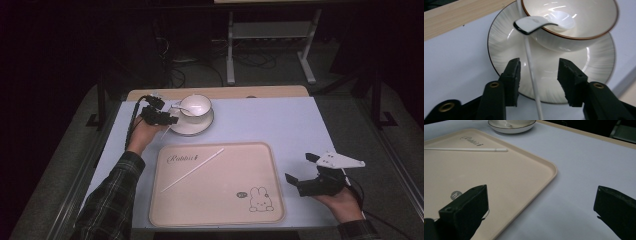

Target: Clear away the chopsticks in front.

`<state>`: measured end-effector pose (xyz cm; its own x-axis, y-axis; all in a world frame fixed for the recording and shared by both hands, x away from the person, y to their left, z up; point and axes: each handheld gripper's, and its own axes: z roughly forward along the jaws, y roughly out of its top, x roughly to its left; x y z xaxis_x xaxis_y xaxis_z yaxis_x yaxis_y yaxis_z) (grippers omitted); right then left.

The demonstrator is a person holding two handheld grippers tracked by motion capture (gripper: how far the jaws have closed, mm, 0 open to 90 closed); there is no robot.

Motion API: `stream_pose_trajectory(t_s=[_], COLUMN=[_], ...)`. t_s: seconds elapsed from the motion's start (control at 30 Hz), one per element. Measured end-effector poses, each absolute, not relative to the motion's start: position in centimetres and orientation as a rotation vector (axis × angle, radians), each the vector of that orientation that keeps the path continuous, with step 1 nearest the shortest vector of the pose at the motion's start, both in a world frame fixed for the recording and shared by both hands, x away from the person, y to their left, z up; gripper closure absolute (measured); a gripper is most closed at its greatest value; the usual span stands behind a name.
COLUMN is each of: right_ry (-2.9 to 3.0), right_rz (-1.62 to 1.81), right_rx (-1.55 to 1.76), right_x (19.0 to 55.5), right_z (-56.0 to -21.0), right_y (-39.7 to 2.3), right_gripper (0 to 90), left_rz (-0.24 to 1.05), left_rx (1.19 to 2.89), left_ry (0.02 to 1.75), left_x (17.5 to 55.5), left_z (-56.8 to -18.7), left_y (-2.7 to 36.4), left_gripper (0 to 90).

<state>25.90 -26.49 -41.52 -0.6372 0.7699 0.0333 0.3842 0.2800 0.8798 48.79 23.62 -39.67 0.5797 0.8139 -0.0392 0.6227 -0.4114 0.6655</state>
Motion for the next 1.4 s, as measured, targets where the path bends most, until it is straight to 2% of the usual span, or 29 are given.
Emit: stream_pose_trajectory(t_s=[0.33, 0.7, 0.93, 1.4], right_ry=[2.155, 2.152, 2.149, 2.146], right_rz=[1.315, 1.318, 1.321, 1.320], right_rx=[1.040, 1.041, 1.043, 1.045], right_x=[25.9, 25.8, 25.7, 25.7], right_z=[-41.6, -41.5, -41.5, -41.5], right_y=[-26.7, -26.8, -26.8, -26.8], right_gripper=[0.0, 0.0, 0.0, 0.0], left_rz=[0.366, 0.429, 0.461, 0.462], left_rx=[2.183, 2.231, 2.207, 2.153], left_ry=[1.152, 1.168, 1.223, 1.234], left_x=[50.2, 50.5, 50.6, 49.5], left_z=[-41.7, -42.6, -42.4, -40.3], left_y=[23.3, 22.0, 22.3, 25.0], left_gripper=[67.5, 80.2, 84.2, 84.4])
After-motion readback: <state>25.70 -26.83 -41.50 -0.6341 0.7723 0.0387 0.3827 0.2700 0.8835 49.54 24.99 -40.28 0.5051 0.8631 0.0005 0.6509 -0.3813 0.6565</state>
